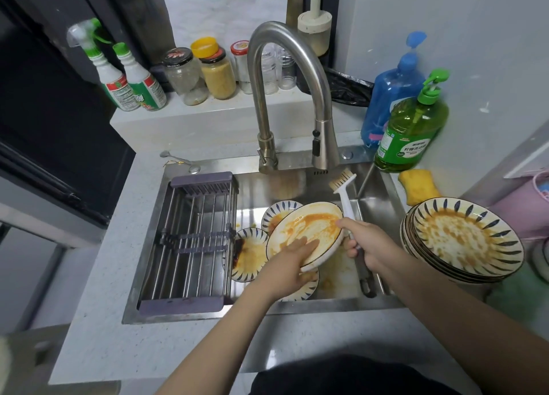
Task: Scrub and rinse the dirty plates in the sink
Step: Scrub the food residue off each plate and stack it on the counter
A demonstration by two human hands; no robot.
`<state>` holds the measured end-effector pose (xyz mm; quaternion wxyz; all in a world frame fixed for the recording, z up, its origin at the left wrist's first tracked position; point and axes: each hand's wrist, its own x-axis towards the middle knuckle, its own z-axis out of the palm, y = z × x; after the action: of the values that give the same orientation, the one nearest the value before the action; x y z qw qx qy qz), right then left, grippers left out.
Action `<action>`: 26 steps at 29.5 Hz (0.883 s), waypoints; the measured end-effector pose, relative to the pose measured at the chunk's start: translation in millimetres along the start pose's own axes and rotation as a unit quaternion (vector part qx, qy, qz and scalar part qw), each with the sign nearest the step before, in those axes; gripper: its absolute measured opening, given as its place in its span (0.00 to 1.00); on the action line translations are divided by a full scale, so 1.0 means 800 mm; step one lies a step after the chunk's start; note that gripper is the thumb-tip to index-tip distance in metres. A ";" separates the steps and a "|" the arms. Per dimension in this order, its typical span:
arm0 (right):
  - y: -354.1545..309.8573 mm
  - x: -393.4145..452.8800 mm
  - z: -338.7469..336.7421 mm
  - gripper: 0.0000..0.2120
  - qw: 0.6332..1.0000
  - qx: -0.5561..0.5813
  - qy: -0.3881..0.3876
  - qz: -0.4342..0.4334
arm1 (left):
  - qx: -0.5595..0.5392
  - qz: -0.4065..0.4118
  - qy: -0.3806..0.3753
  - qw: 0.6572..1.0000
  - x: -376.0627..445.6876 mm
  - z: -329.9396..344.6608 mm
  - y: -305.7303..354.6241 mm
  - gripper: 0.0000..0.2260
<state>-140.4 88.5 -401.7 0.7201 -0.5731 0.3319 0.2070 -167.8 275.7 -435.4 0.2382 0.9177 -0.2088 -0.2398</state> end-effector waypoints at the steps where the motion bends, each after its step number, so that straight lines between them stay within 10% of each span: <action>1: 0.000 0.000 0.003 0.10 1.000 0.004 0.002 0.003 | 0.020 0.007 0.018 1.000 0.004 0.002 0.001 0.30; 8: -0.009 -0.032 -0.010 0.13 0.983 -0.170 -0.009 -0.068 | -0.152 -0.082 0.104 0.980 0.007 -0.020 -0.003 0.14; 11: -0.006 -0.050 -0.029 0.17 0.885 -0.408 0.037 -0.222 | -0.357 -0.162 0.109 0.913 0.004 -0.031 -0.014 0.26; 16: -0.004 -0.082 -0.022 0.18 0.600 -0.693 0.060 -0.396 | -0.466 -0.159 0.082 0.867 0.009 -0.041 -0.020 0.23; 22: -0.049 -0.073 -0.011 0.17 0.548 -0.762 0.129 -0.320 | -0.502 -0.174 0.093 0.842 0.012 -0.047 -0.019 0.27; 26: -0.023 -0.098 -0.002 0.16 0.523 -0.730 0.073 -0.434 | -0.477 -0.164 0.106 0.857 0.015 -0.055 -0.022 0.14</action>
<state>-182.9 89.0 -333.0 0.0233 -0.9846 -0.1735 -0.0034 -129.5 298.6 -415.1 0.6250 0.7321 0.1110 -0.2471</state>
